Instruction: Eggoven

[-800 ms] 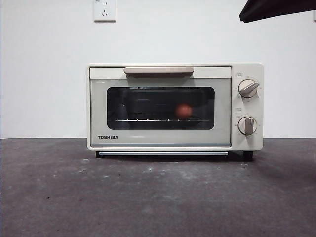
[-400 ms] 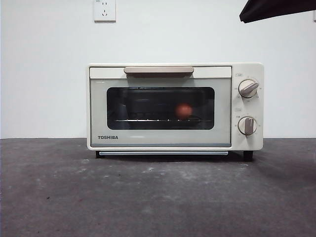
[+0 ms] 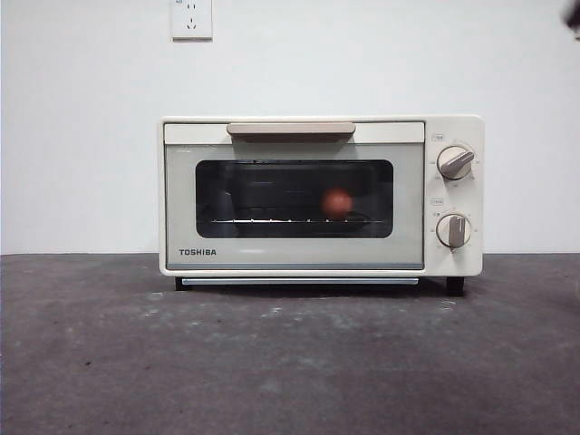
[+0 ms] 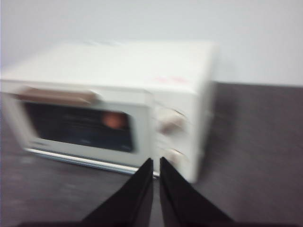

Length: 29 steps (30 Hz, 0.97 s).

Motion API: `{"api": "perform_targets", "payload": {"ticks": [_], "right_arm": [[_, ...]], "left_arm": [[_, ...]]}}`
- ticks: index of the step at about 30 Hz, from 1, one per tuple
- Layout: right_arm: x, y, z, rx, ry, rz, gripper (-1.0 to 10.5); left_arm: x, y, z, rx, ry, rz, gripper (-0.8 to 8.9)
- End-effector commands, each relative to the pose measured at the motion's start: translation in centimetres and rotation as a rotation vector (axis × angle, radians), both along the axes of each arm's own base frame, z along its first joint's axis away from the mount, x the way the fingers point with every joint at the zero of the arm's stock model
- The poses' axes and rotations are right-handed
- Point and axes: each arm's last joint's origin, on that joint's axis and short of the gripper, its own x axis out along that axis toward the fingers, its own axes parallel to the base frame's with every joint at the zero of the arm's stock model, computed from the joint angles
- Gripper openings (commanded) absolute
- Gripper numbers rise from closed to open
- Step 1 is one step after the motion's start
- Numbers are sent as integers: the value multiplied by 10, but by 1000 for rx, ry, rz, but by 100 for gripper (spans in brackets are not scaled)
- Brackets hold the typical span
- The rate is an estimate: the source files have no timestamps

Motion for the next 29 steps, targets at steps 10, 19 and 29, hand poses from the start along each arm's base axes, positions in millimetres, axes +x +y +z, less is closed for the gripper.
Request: {"api": "perform_targets", "payload": {"ticks": [10,19,29], "right_arm": [[-19,-33,-60,-20,-283,-269,4],[-21,-35,-105,-42,-168,-289,4],[-24,-36,-123,-58,15,-286,4]], "left_arm": [[0,0,-7,-11,41,1,8],[0,0,-7,-11,39,1,8],[0,0,-7,-11,41,1,8]]}}
